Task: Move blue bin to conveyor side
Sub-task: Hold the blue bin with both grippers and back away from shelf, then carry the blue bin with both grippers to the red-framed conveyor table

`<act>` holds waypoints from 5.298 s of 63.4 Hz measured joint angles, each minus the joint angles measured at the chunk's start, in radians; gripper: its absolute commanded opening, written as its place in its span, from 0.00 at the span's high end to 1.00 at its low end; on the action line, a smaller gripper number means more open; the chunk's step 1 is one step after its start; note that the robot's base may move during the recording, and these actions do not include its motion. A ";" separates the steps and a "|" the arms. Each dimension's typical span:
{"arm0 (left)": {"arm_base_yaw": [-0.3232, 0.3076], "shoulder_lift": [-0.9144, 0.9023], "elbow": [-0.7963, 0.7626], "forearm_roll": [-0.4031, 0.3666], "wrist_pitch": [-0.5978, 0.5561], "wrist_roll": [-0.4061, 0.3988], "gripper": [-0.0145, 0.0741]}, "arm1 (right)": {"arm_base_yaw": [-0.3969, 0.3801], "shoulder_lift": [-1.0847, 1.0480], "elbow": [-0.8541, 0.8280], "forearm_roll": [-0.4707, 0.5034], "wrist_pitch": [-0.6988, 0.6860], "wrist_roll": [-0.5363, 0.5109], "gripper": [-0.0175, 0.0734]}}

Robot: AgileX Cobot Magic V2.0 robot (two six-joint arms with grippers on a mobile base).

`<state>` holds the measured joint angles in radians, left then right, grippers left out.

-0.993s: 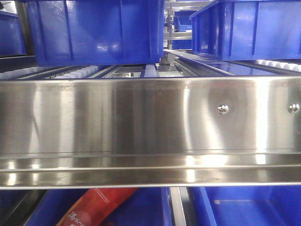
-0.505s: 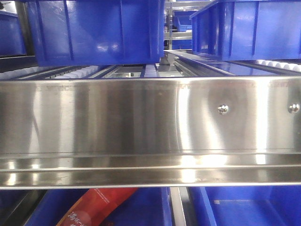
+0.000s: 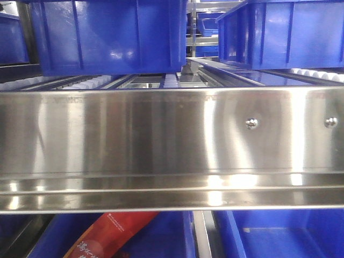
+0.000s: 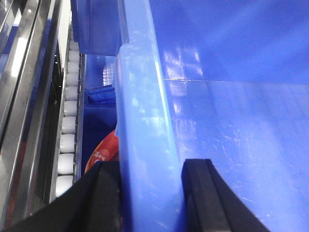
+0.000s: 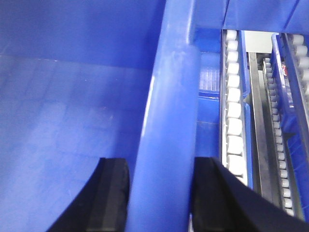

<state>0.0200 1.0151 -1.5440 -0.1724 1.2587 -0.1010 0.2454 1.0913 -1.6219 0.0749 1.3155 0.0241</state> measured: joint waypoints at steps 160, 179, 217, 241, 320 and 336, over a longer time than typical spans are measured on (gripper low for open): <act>0.000 -0.004 0.000 0.000 0.011 0.000 0.86 | 0.000 0.000 0.000 0.000 0.000 0.000 0.90; 0.000 -0.004 0.000 0.000 0.014 0.000 0.86 | 0.000 0.000 0.000 0.000 0.000 -0.002 0.90; 0.000 -0.004 0.000 0.000 0.014 0.000 0.86 | 0.000 0.000 0.000 0.000 0.000 -0.002 0.90; 0.000 -0.004 0.000 0.000 0.014 0.000 0.86 | 0.000 0.000 0.000 0.000 0.000 -0.002 0.90; 0.000 -0.004 0.000 0.002 0.016 0.000 0.86 | 0.000 0.000 0.000 0.000 0.000 -0.002 0.90; 0.000 -0.004 0.000 0.002 0.016 0.000 0.86 | 0.000 0.000 0.000 0.002 0.000 -0.002 0.90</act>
<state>0.0200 1.0115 -1.5440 -0.1701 1.2743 -0.1010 0.2454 1.0913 -1.6219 0.0771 1.3155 0.0222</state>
